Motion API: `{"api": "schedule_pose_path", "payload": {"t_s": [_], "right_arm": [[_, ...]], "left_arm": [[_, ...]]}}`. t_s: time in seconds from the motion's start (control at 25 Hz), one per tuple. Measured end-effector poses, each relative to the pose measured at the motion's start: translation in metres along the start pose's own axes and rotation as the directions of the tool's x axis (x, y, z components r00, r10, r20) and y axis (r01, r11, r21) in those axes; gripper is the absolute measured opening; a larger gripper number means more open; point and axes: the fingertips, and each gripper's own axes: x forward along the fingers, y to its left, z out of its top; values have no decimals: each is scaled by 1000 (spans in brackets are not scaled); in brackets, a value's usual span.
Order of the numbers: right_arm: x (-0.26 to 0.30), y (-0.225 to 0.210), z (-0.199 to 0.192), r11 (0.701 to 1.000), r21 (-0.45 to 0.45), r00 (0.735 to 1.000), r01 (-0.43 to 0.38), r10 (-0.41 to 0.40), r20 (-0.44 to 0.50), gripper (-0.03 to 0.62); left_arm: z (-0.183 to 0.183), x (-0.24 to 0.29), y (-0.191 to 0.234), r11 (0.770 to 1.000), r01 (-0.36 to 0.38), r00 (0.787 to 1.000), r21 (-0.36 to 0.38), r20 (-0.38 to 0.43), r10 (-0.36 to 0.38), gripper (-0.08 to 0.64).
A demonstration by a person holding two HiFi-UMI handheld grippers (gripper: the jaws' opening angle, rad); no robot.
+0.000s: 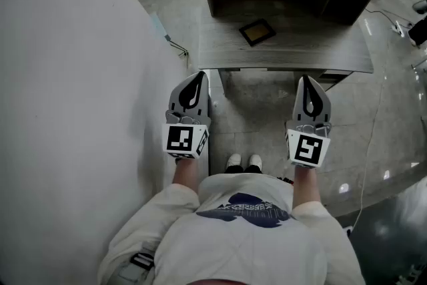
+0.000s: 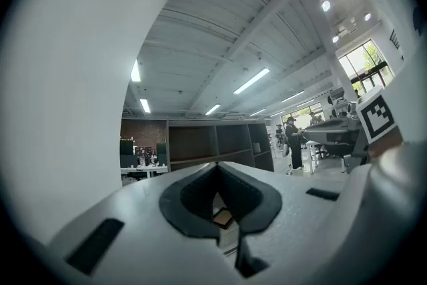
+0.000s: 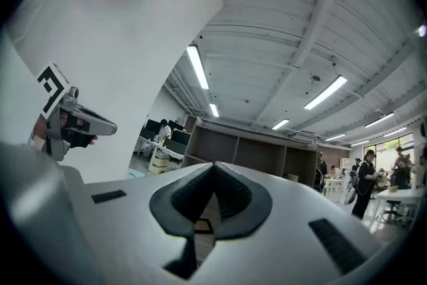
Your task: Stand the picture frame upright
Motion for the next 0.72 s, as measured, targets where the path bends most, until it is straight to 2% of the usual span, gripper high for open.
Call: {"api": "schedule_pose_path", "payload": {"t_s": [0.72], "right_arm": [[-10, -10, -13, 999, -28, 999, 19, -20, -35, -3]], "left_arm": [[-7, -1, -10, 1000, 8, 1000, 8, -21, -8, 7]]}}
